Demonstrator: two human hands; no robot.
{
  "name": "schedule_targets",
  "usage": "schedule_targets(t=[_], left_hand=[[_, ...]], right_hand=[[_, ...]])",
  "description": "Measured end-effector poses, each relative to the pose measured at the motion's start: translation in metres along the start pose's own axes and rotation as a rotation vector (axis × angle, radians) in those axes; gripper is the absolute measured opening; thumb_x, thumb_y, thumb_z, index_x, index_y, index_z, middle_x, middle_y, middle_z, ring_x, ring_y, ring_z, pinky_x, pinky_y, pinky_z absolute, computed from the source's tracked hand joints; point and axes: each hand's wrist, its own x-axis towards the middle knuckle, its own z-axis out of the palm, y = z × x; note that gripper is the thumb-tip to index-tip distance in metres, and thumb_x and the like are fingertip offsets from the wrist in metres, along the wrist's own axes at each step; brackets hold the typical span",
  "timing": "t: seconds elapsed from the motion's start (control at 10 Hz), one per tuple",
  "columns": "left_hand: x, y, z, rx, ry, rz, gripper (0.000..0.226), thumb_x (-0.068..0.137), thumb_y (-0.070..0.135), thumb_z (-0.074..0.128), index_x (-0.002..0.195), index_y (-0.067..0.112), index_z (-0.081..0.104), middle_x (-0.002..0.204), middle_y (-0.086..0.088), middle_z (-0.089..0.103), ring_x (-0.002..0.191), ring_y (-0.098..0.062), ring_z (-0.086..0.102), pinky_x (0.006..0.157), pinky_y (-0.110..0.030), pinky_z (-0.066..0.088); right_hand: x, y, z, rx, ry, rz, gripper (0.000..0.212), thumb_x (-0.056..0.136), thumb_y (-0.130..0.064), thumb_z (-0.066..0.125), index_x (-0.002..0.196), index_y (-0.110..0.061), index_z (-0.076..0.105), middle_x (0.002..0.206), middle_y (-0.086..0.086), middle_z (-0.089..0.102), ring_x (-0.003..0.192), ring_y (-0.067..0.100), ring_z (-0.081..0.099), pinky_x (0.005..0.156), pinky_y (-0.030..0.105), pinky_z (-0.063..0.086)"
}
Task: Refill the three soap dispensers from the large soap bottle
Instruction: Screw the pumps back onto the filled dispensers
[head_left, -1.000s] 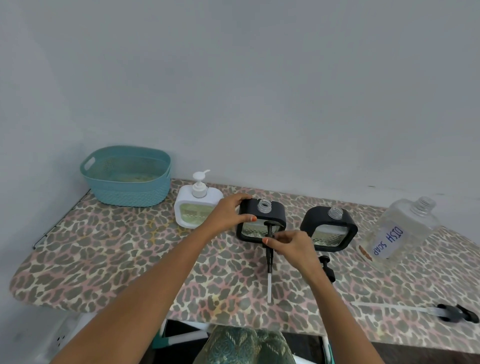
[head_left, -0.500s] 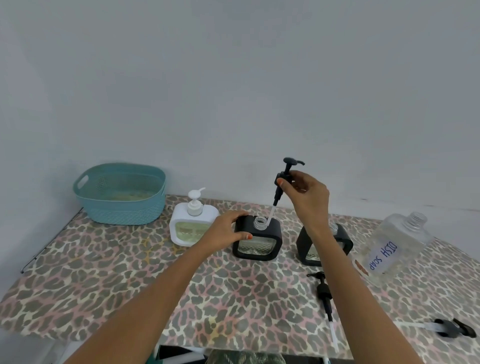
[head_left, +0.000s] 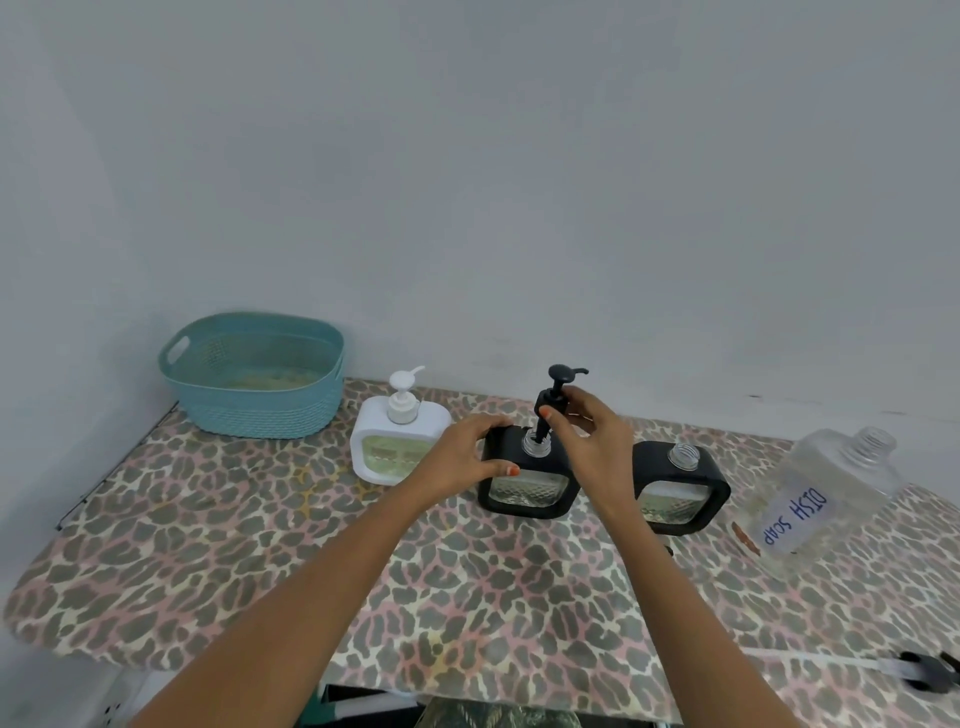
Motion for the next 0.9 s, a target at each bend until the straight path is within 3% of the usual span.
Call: schedule_targets(t=[0.1, 0.4, 0.6, 0.7, 0.8, 0.9], left_hand=[[0.0, 0.0, 0.0, 0.002, 0.007, -0.001, 0.061, 0.075, 0.017, 0.074, 0.13, 0.015, 0.047, 0.135, -0.003, 0.05, 0.127, -0.014, 0.043, 0.097, -0.016, 0.032], [-0.002, 0.001, 0.001, 0.003, 0.02, -0.009, 0.06, 0.076, 0.017, 0.073, 0.131, 0.015, 0.047, 0.135, -0.002, 0.049, 0.127, -0.014, 0.043, 0.097, -0.019, 0.033], [-0.002, 0.002, 0.001, 0.002, 0.016, -0.014, 0.061, 0.076, 0.017, 0.073, 0.131, 0.016, 0.046, 0.137, -0.001, 0.048, 0.128, -0.014, 0.042, 0.096, -0.018, 0.032], [-0.002, 0.003, 0.002, 0.003, 0.019, -0.009, 0.061, 0.076, 0.017, 0.073, 0.131, 0.015, 0.046, 0.136, -0.002, 0.048, 0.127, -0.014, 0.043, 0.097, -0.018, 0.032], [-0.003, 0.003, 0.001, 0.006, 0.024, -0.009, 0.061, 0.076, 0.017, 0.073, 0.131, 0.015, 0.046, 0.136, -0.002, 0.048, 0.128, -0.014, 0.043, 0.096, -0.018, 0.032], [-0.003, 0.003, 0.002, 0.006, 0.02, -0.006, 0.062, 0.076, 0.017, 0.073, 0.131, 0.015, 0.046, 0.137, -0.002, 0.048, 0.128, -0.015, 0.043, 0.097, -0.018, 0.032]], right_hand=[[-0.006, 0.01, 0.003, -0.029, -0.03, 0.032, 0.035, 0.085, -0.015, 0.063, 0.118, -0.006, 0.059, 0.103, 0.003, 0.065, 0.088, 0.006, 0.057, 0.07, -0.004, 0.039], [-0.019, 0.024, 0.011, -0.08, -0.094, 0.02, 0.033, 0.085, -0.013, 0.062, 0.118, -0.008, 0.059, 0.111, 0.007, 0.065, 0.099, 0.011, 0.055, 0.084, 0.014, 0.038], [-0.018, 0.031, 0.013, -0.067, -0.082, 0.02, 0.032, 0.082, -0.016, 0.067, 0.112, -0.01, 0.059, 0.102, 0.003, 0.064, 0.092, 0.01, 0.055, 0.083, 0.017, 0.041], [-0.015, 0.029, 0.015, -0.046, -0.064, 0.039, 0.033, 0.078, -0.017, 0.071, 0.106, -0.012, 0.055, 0.094, -0.005, 0.059, 0.086, 0.007, 0.054, 0.073, 0.006, 0.041], [-0.012, 0.027, 0.017, -0.057, -0.076, 0.075, 0.041, 0.075, -0.022, 0.075, 0.107, -0.012, 0.05, 0.095, -0.004, 0.055, 0.086, 0.01, 0.052, 0.07, 0.011, 0.038], [-0.011, 0.027, 0.014, -0.067, -0.142, 0.067, 0.052, 0.074, -0.023, 0.076, 0.116, -0.015, 0.046, 0.105, -0.002, 0.051, 0.095, 0.012, 0.05, 0.077, 0.013, 0.037]])
